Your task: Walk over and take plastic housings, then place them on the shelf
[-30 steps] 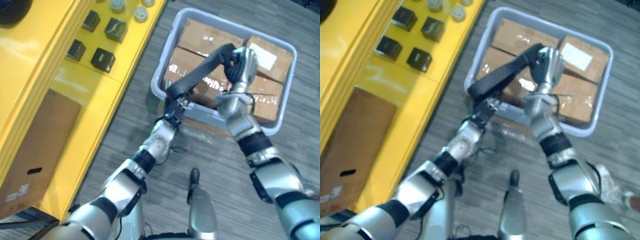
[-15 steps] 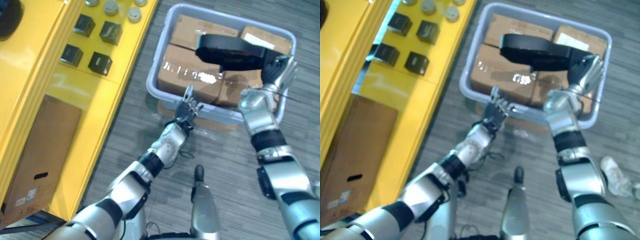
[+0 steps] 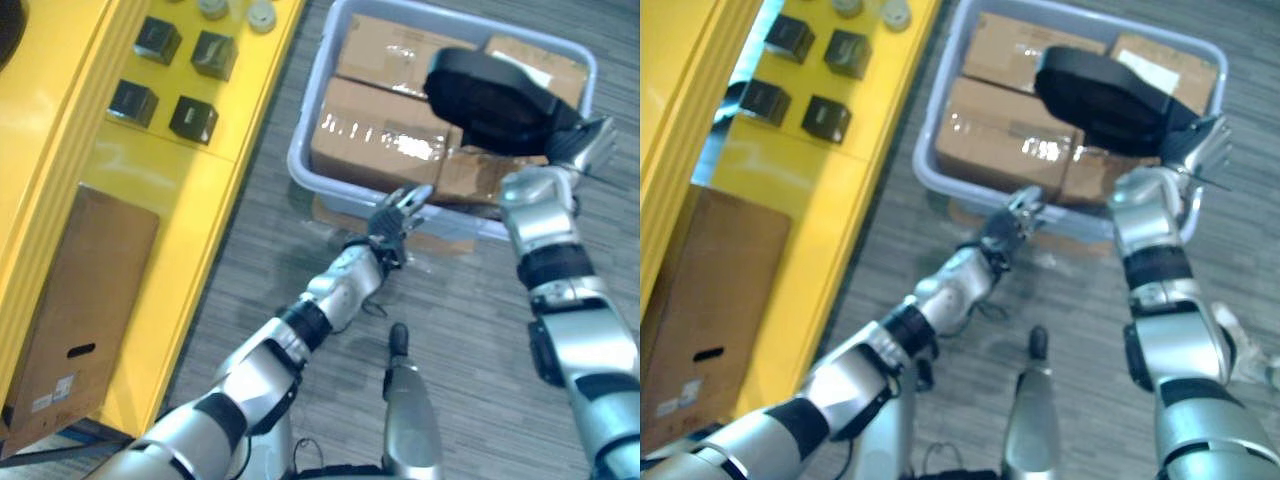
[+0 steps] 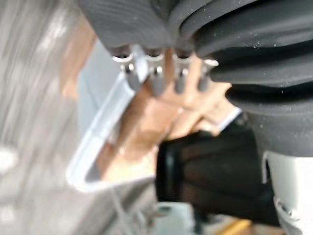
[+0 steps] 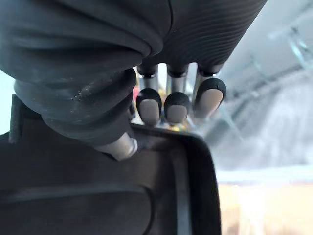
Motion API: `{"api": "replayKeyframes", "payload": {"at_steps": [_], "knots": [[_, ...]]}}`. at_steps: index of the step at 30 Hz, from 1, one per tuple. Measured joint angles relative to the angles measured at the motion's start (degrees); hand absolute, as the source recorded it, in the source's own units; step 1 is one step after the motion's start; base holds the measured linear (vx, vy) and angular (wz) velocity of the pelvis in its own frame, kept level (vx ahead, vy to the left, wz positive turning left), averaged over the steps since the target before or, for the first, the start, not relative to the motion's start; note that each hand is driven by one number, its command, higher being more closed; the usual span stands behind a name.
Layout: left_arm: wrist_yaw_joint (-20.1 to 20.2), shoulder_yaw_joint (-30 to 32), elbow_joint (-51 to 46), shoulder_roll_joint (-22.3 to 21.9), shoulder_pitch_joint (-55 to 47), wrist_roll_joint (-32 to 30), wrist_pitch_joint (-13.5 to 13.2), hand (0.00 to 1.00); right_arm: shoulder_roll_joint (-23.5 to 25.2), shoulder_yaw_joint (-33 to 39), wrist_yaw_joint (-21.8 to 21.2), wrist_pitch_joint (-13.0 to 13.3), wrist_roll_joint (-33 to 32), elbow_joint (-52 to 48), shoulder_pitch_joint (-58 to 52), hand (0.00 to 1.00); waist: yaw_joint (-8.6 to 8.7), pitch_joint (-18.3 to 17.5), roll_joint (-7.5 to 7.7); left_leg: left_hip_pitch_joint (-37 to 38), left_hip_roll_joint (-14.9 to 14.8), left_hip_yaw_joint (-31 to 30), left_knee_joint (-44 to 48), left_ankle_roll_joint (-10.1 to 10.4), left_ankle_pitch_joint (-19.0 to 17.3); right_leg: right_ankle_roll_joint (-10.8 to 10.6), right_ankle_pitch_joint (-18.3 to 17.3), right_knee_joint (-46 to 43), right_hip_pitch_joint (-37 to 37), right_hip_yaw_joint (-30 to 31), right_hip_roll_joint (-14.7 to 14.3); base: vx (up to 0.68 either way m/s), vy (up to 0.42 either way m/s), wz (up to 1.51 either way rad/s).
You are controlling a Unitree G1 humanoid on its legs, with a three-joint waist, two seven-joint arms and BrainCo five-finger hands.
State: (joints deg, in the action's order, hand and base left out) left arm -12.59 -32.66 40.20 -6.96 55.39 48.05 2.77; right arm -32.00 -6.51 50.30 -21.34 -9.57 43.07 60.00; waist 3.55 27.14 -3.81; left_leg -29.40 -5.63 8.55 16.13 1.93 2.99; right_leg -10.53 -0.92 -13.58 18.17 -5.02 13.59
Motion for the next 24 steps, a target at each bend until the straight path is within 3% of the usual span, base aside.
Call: {"api": "replayKeyframes", "payload": {"at_steps": [3,5,10,13,18,20,22,23,24], "knots": [[-0.1,-0.1,-1.3,1.8,2.0,-6.6,4.4,0.00,0.2,1.7,-3.0,9.4,-15.0,-1.2,0.0,1.00,-0.20,0.0,0.00,-0.7,0.0,-0.2,0.0,0.1,0.1,0.0,0.0,-0.3,0.6,-0.7,0.0,0.01,-0.014,0.05],[0.0,0.0,-2.1,3.3,3.2,-8.7,6.2,0.00,1.0,2.8,-6.0,14.8,-19.3,-2.6,-0.1,1.00,-0.61,0.1,-0.11,-0.8,0.0,-0.2,-0.2,0.1,0.4,0.0,0.0,-1.0,1.0,-0.9,0.1,0.00,0.000,0.00],[1.4,0.3,-5.0,5.9,2.8,-8.6,9.0,0.00,1.8,4.0,-9.2,23.4,-22.2,-9.1,-0.9,1.00,-1.45,0.1,-0.12,0.4,0.3,-0.7,-1.6,0.1,1.4,0.0,0.0,-2.7,1.0,-1.3,0.2,0.02,-0.013,0.08],[3.0,1.2,-6.0,7.9,0.2,-8.5,9.9,0.00,1.8,4.2,-9.5,26.2,-22.2,-14.1,-1.6,1.00,-1.67,0.1,-0.12,1.8,0.5,-0.9,-2.9,0.2,2.0,0.0,0.0,-3.1,0.3,-1.3,0.4,0.01,-0.002,0.02],[4.4,5.2,-6.0,10.7,-6.7,-8.1,9.7,0.00,1.8,6.1,-10.1,27.0,-21.9,-18.1,-4.5,1.00,-1.49,0.1,-0.12,3.8,0.9,-1.7,-6.4,0.6,3.9,0.5,-0.5,-3.4,-0.5,-2.2,0.4,0.01,-0.028,0.07],[3.8,7.1,-6.0,12.1,-9.5,-8.1,6.5,0.00,1.7,6.7,-10.2,27.0,-21.9,-17.8,-6.1,1.00,-1.55,0.1,-0.12,3.9,1.0,-1.9,-7.1,0.6,4.7,0.4,-1.1,-3.4,-0.5,-2.6,0.4,-0.02,-0.035,0.06],[-0.3,10.3,-6.3,13.0,-12.2,-11.0,-0.2,0.00,1.7,7.6,-10.2,25.8,-21.6,-17.2,-8.6,1.00,-1.84,0.1,-0.12,4.4,1.2,-2.1,-7.9,0.9,5.5,0.4,-1.7,-3.3,-0.7,-2.8,0.2,-0.03,-0.044,0.01],[-1.6,11.5,-6.8,13.3,-12.8,-11.9,-2.0,0.00,1.7,7.8,-10.2,25.5,-21.6,-17.1,-9.5,1.00,-1.80,0.1,-0.12,4.5,1.2,-2.3,-7.9,0.9,5.6,0.4,-1.9,-3.3,-0.9,-2.9,0.2,-0.03,-0.036,0.07],[-5.0,13.4,-8.5,13.3,-13.8,-15.0,-6.2,0.00,1.8,8.5,-10.2,25.2,-21.6,-16.7,-11.6,1.00,-1.85,0.1,-0.12,4.8,1.2,-2.7,-7.9,1.0,5.8,0.5,-2.2,-3.3,-1.4,-3.2,0.0,-0.03,-0.037,0.15]]}}
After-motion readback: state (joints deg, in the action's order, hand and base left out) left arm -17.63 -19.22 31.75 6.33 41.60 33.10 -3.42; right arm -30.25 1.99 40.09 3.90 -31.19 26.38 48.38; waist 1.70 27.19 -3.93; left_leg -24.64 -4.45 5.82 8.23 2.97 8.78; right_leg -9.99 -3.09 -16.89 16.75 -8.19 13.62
